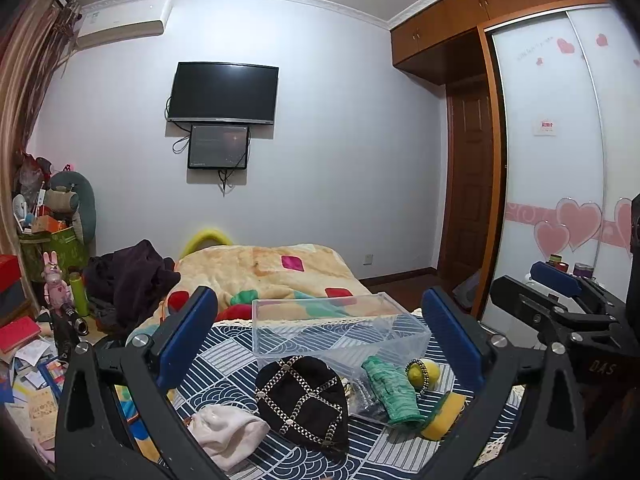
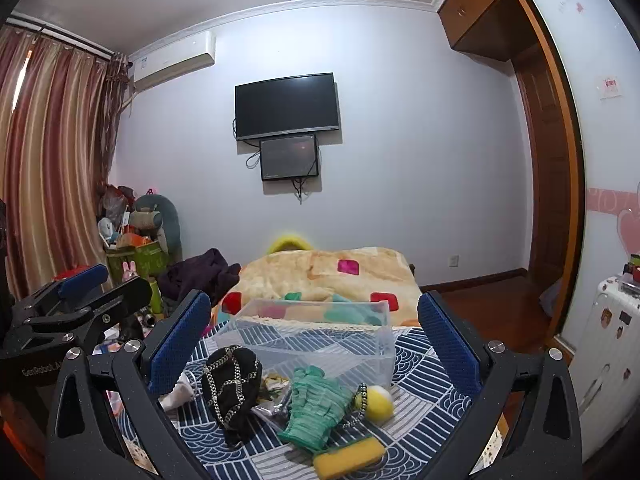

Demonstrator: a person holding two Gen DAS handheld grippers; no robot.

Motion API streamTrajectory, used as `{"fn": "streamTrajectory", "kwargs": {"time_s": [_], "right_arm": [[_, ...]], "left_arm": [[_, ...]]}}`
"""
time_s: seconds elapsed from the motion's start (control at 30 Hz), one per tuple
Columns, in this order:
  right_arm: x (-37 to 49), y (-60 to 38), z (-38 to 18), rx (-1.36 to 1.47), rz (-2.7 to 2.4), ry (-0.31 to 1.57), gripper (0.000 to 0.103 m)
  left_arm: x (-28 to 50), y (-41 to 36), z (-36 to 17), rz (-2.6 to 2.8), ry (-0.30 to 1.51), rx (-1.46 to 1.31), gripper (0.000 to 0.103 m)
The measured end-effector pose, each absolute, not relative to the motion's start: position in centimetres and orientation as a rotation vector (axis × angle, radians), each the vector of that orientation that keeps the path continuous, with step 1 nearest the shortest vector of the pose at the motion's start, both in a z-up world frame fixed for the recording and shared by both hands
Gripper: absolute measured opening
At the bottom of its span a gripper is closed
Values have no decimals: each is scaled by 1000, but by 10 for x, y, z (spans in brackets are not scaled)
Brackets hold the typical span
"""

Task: Organize soft objects

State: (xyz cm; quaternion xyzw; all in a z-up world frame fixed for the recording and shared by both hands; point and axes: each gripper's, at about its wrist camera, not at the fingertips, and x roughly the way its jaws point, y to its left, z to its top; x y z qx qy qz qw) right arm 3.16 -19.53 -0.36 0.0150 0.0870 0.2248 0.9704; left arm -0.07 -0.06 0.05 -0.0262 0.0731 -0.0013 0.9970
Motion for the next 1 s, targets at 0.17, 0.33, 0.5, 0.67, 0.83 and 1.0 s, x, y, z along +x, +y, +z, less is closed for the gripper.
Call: {"fn": "streamTrajectory", "kwargs": {"time_s": [0.17,0.33,0.5,0.67,0.83,1.0], "right_arm": [[32,-196,-4,33,455,178,103],[32,-195,-4,28,454,176,103],[32,-196,-4,28,454,173,103],[32,-196,-4,33,456,174,103],[32,-196,-4,29,457,175,103],[33,-195,-6,23,459,183,103]], "left_arm": [[-1,-1,1,-4,146,-54,103],[-1,-2,0,-4,145,-59,103],[-1,-2,0,-3,149,-59,103],[0,-2,1,-5,150,-59,103],[0,-1,0,-8,153,-63,103],[4,1,-1,-17,171,-69,103]]}}
